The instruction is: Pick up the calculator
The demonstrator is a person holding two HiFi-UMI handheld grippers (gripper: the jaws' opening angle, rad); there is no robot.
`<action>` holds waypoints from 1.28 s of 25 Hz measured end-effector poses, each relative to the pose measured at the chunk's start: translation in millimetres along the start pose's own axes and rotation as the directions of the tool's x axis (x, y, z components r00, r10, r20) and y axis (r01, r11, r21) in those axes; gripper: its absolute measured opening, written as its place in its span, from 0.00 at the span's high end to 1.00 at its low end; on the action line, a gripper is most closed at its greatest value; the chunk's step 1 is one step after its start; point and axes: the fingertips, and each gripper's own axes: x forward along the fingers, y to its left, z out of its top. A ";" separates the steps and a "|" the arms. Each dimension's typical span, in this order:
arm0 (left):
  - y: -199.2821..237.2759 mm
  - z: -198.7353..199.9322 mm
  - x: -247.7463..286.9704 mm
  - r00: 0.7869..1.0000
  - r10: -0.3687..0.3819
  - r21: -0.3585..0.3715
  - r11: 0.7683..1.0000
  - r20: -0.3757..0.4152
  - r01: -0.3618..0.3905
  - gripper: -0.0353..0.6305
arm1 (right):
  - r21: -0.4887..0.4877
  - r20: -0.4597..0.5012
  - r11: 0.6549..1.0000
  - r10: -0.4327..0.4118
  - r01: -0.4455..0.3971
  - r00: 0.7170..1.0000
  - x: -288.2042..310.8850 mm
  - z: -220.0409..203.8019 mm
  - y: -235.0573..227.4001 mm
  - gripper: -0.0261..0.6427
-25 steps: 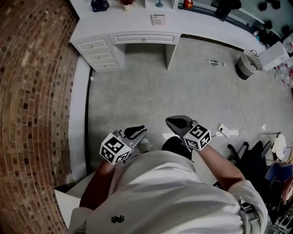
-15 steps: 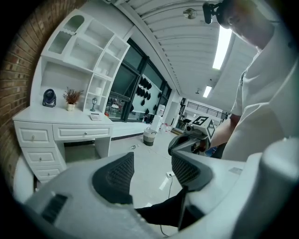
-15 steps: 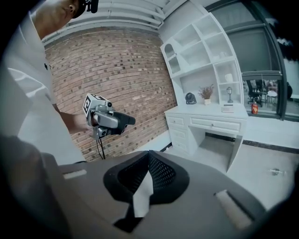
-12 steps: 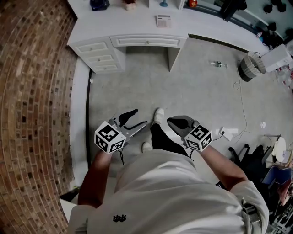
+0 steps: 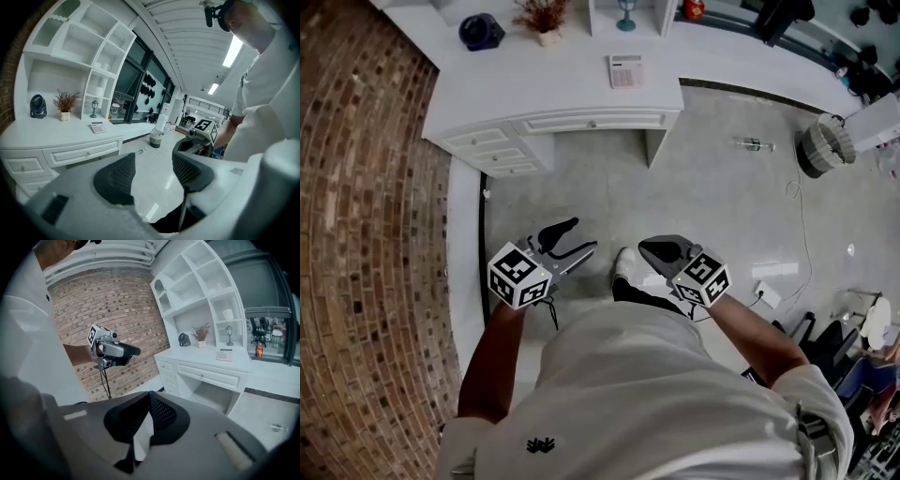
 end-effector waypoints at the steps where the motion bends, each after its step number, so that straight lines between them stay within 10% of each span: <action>1: 8.8 8.3 10.3 1.000 -0.006 0.001 1.000 -0.003 0.006 0.57 | 0.008 0.001 1.000 -0.003 0.003 1.000 0.4 3.4 -14.8 0.94; 18: 159.2 110.1 134.7 0.991 -0.115 0.068 0.990 -0.074 0.120 0.57 | 0.161 0.049 0.973 -0.176 0.166 0.983 -12.9 35.1 -171.1 0.94; 32: 375.0 173.5 252.0 0.958 -0.201 0.099 0.969 -0.203 0.224 0.58 | 0.322 0.038 0.843 -0.466 0.431 0.884 5.8 100.9 -283.8 0.94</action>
